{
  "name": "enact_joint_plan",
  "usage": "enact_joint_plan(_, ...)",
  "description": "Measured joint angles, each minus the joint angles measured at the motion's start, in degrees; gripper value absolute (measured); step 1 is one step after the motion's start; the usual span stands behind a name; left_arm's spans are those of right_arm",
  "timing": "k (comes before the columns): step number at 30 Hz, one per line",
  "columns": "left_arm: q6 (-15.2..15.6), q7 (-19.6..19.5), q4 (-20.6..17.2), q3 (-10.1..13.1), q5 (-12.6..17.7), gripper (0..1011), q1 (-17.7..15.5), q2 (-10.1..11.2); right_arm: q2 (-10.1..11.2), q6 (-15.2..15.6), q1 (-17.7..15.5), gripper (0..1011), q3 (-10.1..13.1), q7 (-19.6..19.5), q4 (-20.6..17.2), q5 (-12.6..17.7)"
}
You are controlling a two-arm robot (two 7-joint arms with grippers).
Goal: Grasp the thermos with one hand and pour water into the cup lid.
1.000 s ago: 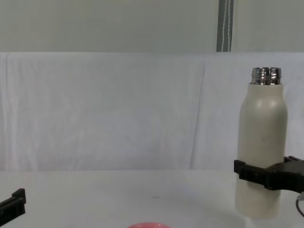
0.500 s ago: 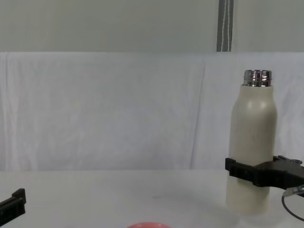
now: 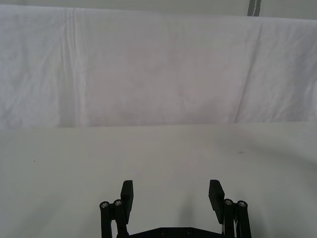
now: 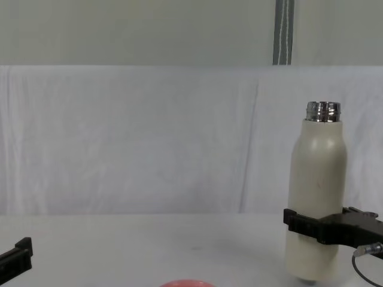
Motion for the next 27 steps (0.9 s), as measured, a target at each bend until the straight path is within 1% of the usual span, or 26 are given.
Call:
enact_joint_plan(10,0.0,0.0,0.0,0.0,0.0,1001,0.0,0.0,-0.5,-0.37,0.69,951,0.08,-0.16,1.64,0.07)
enact_joint_plan(14,0.0,0.0,0.0,0.0,0.0,1001,0.0,0.0,-0.52,-0.52,1.07,951,-0.28,-0.16,2.27,-0.43)
enact_joint_plan(27,0.0,0.0,0.0,0.0,0.0,1001,0.0,0.0,-0.47,-0.74,1.38,951,-0.77,-0.11,2.58,-1.72)
